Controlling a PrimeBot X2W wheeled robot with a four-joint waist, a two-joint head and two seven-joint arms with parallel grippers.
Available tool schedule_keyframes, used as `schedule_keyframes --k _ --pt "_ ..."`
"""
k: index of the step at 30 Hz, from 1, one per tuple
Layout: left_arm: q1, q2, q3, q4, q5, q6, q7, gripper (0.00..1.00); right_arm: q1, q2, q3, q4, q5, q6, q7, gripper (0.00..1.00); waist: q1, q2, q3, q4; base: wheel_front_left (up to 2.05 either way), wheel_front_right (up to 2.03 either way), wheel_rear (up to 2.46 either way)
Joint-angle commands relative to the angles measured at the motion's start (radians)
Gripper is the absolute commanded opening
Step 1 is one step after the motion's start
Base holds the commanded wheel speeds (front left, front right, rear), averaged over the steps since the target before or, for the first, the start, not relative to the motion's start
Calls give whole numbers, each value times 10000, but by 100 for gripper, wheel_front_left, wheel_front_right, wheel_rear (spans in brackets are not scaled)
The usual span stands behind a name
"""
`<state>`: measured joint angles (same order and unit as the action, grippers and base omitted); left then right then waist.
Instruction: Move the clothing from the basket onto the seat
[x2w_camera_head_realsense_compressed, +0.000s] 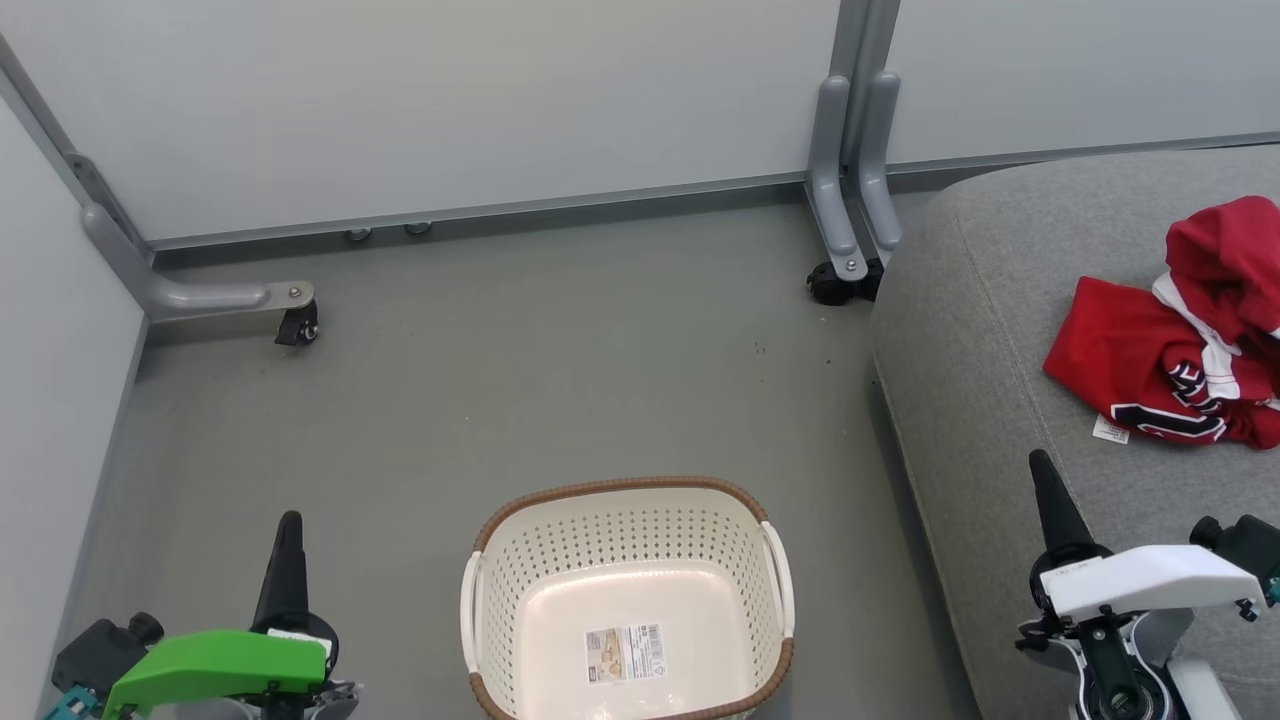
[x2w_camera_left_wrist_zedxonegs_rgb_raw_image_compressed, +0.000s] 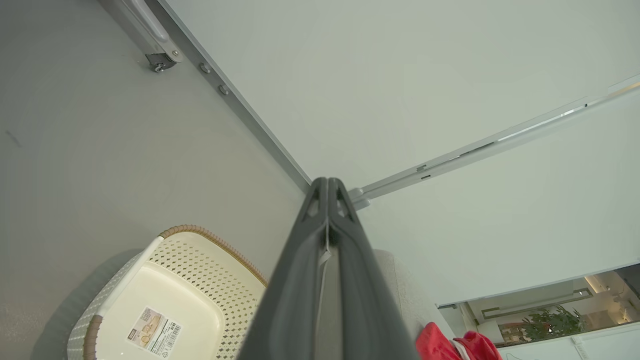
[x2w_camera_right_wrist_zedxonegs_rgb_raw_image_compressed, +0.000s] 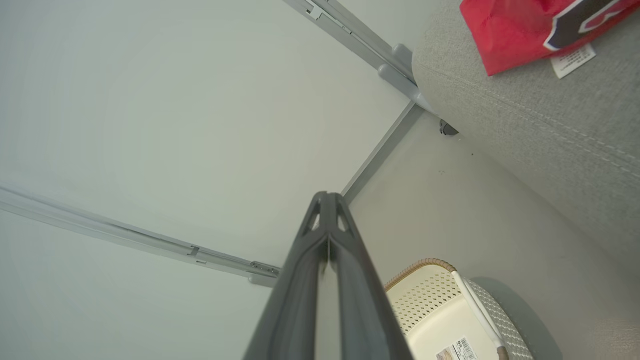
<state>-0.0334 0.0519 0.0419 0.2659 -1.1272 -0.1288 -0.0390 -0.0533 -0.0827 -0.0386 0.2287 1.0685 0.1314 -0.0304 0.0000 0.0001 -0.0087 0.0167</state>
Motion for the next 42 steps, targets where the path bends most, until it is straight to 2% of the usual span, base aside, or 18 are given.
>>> schedule_keyframes --k 1,42 --pt "-310 93 81 -113 -296 -17 68 0 -264 -14 -63 -54 307 -5 66 0 0 -1 3 -4 0 0 0" --pt "-663 95 473 -208 -3574 -29 1064 0 -507 209 -552 101 3937 -4 1040 0 0 -1 76 -108 0 0 0"
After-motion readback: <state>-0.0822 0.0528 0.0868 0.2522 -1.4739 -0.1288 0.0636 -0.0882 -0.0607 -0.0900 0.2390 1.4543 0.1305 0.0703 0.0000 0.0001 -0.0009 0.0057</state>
